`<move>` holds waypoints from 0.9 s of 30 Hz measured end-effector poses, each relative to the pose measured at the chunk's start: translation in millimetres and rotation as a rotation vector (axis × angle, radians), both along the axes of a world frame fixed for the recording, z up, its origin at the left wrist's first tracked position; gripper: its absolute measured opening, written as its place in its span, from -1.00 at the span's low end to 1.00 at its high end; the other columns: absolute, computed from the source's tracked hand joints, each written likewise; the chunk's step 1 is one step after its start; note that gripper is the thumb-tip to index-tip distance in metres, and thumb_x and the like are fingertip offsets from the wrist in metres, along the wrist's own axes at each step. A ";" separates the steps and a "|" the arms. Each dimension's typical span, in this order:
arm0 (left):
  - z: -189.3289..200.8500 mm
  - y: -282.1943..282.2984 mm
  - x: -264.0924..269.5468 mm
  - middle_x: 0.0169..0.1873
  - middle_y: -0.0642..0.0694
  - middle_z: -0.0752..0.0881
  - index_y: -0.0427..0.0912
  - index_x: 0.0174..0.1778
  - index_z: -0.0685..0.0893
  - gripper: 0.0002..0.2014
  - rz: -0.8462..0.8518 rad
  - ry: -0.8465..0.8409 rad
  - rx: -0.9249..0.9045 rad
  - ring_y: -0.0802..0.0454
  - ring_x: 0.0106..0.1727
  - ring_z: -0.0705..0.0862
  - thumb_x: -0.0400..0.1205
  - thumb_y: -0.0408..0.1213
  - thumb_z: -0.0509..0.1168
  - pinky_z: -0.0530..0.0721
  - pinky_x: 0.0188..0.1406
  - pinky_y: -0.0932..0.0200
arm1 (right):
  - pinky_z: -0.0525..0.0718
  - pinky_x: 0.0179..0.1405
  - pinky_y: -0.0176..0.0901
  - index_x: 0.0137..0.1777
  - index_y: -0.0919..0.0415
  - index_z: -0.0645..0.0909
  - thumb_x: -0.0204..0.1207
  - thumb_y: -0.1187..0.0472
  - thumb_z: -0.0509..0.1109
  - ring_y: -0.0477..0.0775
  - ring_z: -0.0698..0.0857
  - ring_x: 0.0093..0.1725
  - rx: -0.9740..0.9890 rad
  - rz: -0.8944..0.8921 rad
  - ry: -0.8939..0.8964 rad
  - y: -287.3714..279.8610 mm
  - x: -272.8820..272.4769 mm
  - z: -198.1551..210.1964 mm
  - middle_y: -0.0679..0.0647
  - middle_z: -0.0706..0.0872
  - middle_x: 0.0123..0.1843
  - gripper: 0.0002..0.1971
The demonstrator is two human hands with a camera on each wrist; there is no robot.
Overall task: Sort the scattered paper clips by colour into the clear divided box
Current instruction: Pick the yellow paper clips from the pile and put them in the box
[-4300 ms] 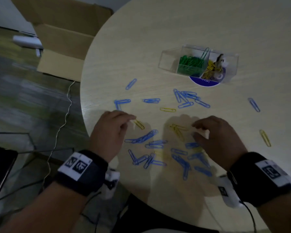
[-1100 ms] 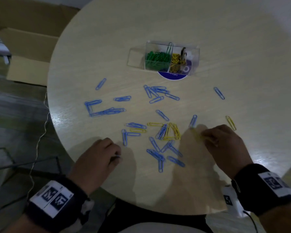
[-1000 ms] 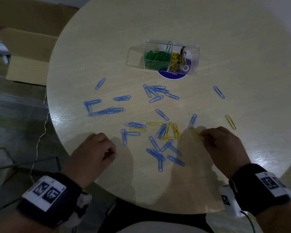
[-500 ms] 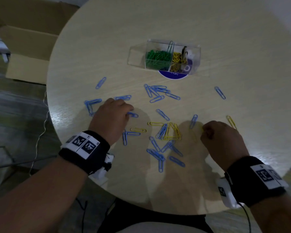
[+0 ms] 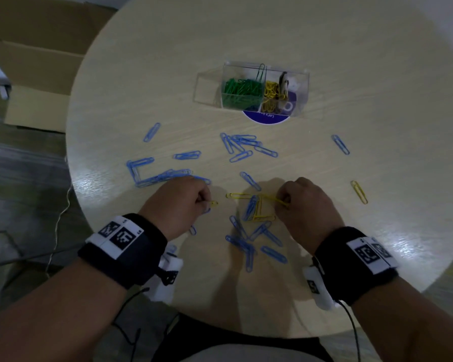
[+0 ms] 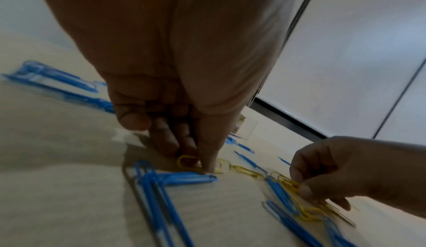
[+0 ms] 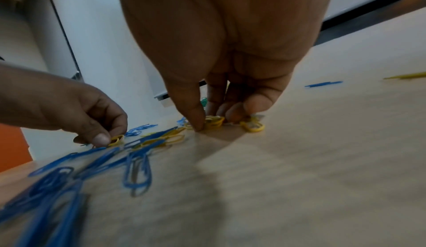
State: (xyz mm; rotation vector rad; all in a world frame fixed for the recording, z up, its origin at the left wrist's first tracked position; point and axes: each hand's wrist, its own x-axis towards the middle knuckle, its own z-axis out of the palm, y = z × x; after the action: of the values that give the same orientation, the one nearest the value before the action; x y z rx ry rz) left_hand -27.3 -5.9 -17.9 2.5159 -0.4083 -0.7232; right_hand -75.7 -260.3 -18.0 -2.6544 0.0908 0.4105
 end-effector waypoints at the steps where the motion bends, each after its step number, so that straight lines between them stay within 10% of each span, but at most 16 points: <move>1: 1.4 -0.9 2.7 -0.30 0.05 0.68 0.03 -0.29 0.63 -0.85 0.022 0.006 -0.031 0.05 -0.23 0.67 0.50 -0.28 0.46 0.65 -0.12 -0.01 | 0.50 -0.14 -0.06 -0.13 0.17 0.64 0.38 0.18 0.44 0.32 0.63 -0.08 -0.014 0.014 0.001 -0.2 1.1 -0.4 0.17 0.61 -0.15 -0.89; 6: 9.5 -26.4 14.1 -0.30 0.07 0.72 -0.03 -0.21 0.73 -0.94 0.120 -0.131 -0.199 0.19 -0.25 0.65 0.48 -0.26 0.48 0.54 -0.17 0.24 | 0.50 -0.12 -0.07 -0.06 0.15 0.65 0.38 0.15 0.43 0.31 0.65 -0.04 -0.060 0.022 0.030 -3.6 6.1 3.1 0.18 0.68 -0.10 -0.84; 12: -7.3 -46.9 2.2 -0.20 -0.12 0.68 -0.10 -0.11 0.75 -0.91 -0.261 -0.273 0.025 -0.21 -0.08 0.64 0.50 -0.24 0.41 0.61 -0.10 -0.07 | 0.54 -0.16 -0.06 -0.13 0.06 0.71 0.41 0.16 0.41 0.30 0.66 -0.08 -0.048 0.058 0.038 -4.2 9.9 4.9 0.13 0.62 -0.13 -0.92; 21: -2.0 -37.8 1.8 -0.25 0.01 0.62 0.04 -0.19 0.56 -0.87 -0.278 -0.304 0.077 -0.13 -0.17 0.65 0.48 -0.20 0.40 0.65 -0.35 -0.07 | 0.65 -0.21 -0.04 -0.13 -0.01 0.70 0.40 0.08 0.40 0.19 0.71 -0.16 0.040 0.016 -0.044 -15.6 7.4 13.7 0.03 0.70 -0.23 -0.91; 27: 31.0 -68.1 64.1 -0.29 0.07 0.71 -0.04 -0.10 0.72 -0.90 0.132 -0.251 -0.274 0.10 -0.26 0.68 0.51 -0.25 0.48 0.65 -0.14 0.12 | 0.61 -0.21 -0.26 -0.20 -0.03 0.75 0.36 0.10 0.56 -0.11 0.70 -0.28 0.208 -0.227 -0.210 -40.8 46.3 35.1 -0.05 0.76 -0.29 -0.95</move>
State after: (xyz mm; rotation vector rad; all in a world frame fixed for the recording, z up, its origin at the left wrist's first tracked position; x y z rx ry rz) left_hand 36.8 -73.9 13.1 2.3498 -0.3934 -0.2791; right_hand -29.4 -301.1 17.1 -2.4307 0.2660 0.0618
